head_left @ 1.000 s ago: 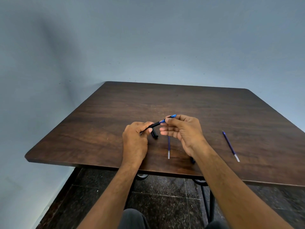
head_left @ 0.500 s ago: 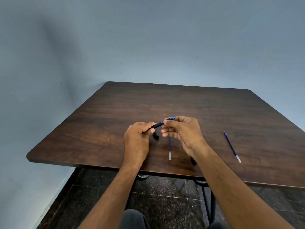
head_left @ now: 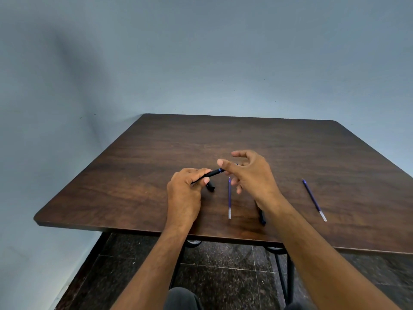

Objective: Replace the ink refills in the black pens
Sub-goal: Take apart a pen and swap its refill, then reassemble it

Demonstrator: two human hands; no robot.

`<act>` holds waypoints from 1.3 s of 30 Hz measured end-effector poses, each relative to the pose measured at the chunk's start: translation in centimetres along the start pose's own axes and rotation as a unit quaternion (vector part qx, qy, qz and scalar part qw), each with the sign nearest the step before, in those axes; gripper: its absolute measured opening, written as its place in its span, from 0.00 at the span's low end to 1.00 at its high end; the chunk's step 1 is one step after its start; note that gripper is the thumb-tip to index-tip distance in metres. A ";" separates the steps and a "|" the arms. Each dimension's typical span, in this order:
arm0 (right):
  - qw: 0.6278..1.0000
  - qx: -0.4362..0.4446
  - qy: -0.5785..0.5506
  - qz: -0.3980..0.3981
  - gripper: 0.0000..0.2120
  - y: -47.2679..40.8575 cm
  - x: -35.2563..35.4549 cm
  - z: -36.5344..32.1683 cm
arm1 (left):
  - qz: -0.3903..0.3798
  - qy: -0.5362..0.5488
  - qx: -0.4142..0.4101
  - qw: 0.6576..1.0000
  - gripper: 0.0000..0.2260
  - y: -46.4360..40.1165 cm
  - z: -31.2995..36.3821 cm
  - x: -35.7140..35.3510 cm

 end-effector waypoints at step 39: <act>0.998 0.054 0.007 -0.040 0.05 0.0 1.1 -0.2 | 0.004 0.006 0.039 0.999 0.14 0.0 0.2 0.0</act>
Point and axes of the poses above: each hand's wrist, its own y-axis away from the middle knuckle, its own x-axis out of the back of the hand, z = x × y, the point moved 2 cm from there along -y, towards the middle knuckle, and after that the axes turned 1 degree about z, right-handed, at the moved point
